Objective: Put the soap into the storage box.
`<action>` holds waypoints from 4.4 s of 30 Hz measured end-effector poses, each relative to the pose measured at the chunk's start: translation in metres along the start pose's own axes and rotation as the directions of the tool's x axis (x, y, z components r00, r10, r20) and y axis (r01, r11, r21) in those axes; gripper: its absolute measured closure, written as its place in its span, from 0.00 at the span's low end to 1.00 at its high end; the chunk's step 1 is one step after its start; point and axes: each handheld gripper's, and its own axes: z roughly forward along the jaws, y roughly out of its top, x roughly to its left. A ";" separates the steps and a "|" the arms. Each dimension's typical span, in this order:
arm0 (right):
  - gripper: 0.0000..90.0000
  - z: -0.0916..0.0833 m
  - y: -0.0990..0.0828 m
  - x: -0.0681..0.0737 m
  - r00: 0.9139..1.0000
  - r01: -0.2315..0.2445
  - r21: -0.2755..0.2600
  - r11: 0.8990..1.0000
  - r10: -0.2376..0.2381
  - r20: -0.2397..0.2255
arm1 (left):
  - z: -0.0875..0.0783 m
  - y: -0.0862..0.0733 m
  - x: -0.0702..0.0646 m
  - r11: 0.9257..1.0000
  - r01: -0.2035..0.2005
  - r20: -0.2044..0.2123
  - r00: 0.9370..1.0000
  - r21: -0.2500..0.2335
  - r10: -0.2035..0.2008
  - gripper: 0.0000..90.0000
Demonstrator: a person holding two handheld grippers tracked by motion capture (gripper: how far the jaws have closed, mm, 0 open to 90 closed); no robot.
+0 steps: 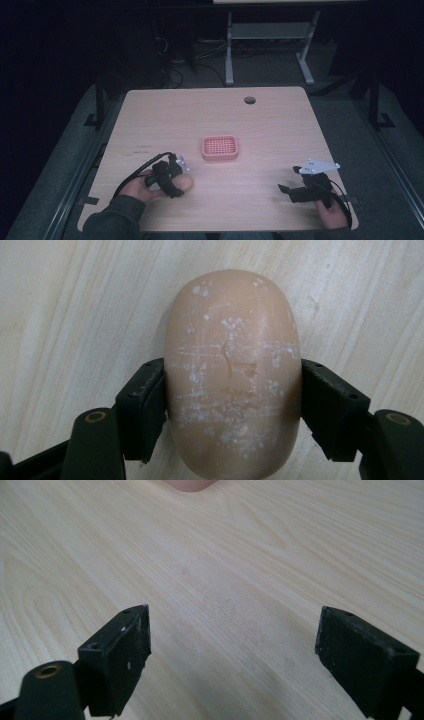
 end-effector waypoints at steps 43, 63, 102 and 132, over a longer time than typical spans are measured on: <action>0.16 0.000 0.000 0.000 1.000 -0.003 0.003 1.000 0.003 0.005 | -0.021 0.022 0.004 0.998 -0.036 0.014 0.999 -0.059 0.037 0.36; 0.16 0.000 -0.001 -0.001 1.000 -0.004 -0.002 1.000 0.004 0.000 | -0.024 0.042 0.015 0.996 -0.073 0.026 0.997 -0.046 0.074 0.36; 0.16 -0.001 -0.002 -0.002 1.000 -0.017 -0.008 1.000 0.017 -0.010 | -0.025 0.079 0.037 0.993 -0.114 0.037 0.993 -0.042 0.115 0.36; 0.16 -0.002 -0.002 -0.005 1.000 -0.019 -0.011 1.000 0.019 -0.011 | -0.020 0.110 0.050 0.988 -0.146 0.054 0.988 -0.042 0.148 0.36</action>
